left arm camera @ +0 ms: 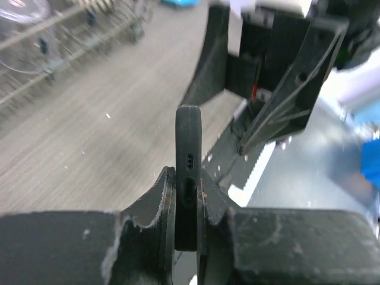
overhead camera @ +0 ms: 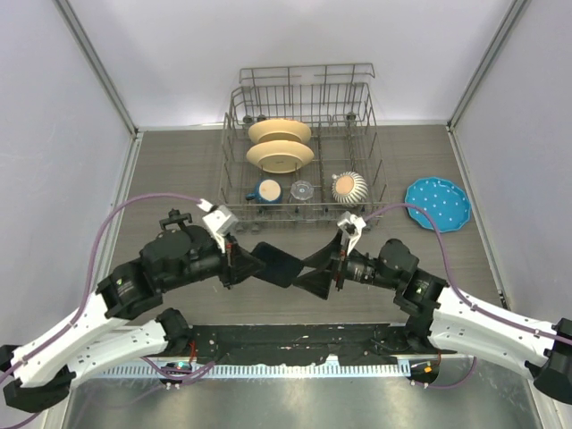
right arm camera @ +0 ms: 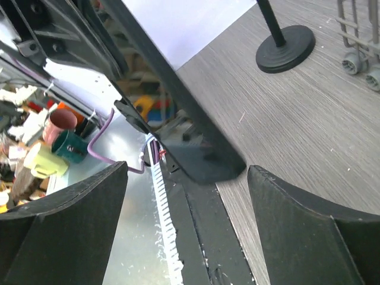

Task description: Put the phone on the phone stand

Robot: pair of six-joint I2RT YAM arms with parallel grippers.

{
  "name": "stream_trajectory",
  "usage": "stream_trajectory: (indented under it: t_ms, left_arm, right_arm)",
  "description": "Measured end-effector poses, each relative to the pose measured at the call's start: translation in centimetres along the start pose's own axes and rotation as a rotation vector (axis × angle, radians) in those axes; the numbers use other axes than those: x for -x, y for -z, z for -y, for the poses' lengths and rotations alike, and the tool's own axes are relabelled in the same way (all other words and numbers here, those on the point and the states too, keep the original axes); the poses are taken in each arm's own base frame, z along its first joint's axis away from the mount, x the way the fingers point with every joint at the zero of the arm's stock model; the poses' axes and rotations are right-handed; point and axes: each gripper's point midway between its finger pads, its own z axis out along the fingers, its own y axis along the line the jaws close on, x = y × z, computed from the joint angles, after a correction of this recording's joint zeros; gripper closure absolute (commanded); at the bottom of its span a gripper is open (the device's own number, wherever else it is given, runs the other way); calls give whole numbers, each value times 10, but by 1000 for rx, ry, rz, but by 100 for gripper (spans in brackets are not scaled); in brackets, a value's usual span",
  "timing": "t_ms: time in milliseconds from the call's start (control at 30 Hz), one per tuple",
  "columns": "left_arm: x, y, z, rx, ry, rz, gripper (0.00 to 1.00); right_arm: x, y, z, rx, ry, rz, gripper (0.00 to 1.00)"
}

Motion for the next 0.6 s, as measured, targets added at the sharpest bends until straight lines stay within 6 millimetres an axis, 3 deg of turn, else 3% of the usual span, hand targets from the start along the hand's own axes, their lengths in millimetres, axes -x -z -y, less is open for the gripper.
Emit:
stream_trajectory:
  t_ms: [233,433,600]
  left_arm:
    - [31,12,-13,52,98,283,100]
    - [37,6,-12,9,157,382,100]
    - [45,3,-7,-25,184,428,100]
  right_arm:
    - [-18,-2,23,-31,-187,113,14]
    - [15,-8,10,54,-258,276,19]
    - [37,-9,2,107,-295,369,32]
